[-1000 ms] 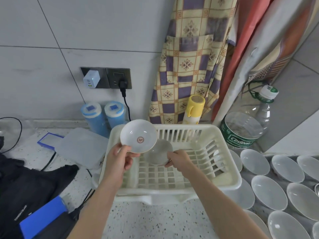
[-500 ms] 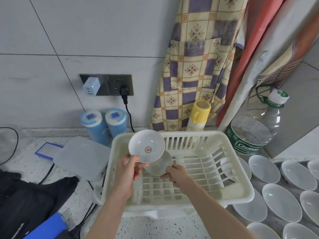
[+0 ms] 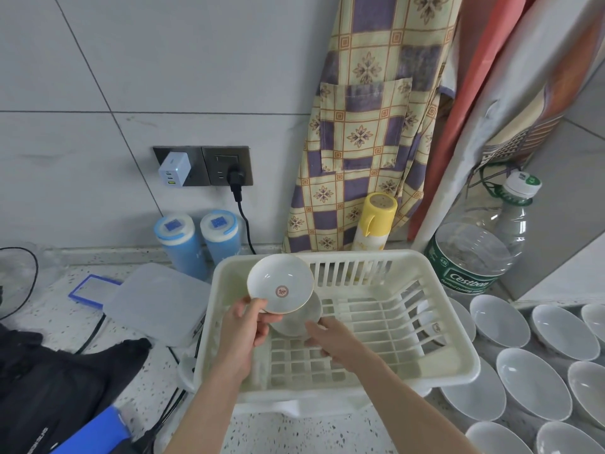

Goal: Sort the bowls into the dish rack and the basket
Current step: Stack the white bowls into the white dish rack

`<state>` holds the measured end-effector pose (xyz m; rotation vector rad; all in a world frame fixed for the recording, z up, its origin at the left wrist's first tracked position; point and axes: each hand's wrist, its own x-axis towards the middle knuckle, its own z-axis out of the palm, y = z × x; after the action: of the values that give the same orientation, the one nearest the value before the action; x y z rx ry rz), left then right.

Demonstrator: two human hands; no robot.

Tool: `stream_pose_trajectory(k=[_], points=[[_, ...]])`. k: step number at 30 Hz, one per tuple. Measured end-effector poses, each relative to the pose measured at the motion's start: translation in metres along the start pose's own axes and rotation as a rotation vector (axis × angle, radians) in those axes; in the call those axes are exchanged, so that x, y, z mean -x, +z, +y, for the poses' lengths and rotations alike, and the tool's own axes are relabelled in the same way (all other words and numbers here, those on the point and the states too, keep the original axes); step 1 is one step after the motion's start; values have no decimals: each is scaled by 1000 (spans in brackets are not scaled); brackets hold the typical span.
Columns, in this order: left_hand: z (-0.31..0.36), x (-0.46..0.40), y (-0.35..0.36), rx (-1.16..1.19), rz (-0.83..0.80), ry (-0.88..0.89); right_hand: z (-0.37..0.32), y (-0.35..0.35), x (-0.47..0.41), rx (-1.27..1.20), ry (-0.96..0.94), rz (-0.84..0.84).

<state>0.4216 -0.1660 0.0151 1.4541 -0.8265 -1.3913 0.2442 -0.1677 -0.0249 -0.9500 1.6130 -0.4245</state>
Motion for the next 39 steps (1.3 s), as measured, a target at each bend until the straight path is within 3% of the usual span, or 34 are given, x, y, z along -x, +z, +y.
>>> stream_pose_trajectory(k=[2, 4, 7, 10, 14, 20, 25, 39], points=[[-1, 0, 0, -34, 13, -5, -2, -7, 6, 91, -61, 212], [-1, 0, 1, -73, 13, -13, -4, -15, 13, 34, -183, 385], [-1, 1, 3, -115, -1, -26, -16, -19, 26, -172, -333, 262], [-2, 3, 6, -153, -29, -34, -24, -18, 30, -74, -388, 225], [-8, 5, 7, -273, -85, 2, -26, -19, 24, 1, -344, 274], [-22, 2, 2, -499, 20, 173, -26, -14, 12, 73, -243, 254], [-23, 3, 5, -637, -4, 179, -19, -9, 2, 154, -214, 263], [-24, 4, 5, -856, 125, 190, -6, -1, -14, 175, -192, 264]])
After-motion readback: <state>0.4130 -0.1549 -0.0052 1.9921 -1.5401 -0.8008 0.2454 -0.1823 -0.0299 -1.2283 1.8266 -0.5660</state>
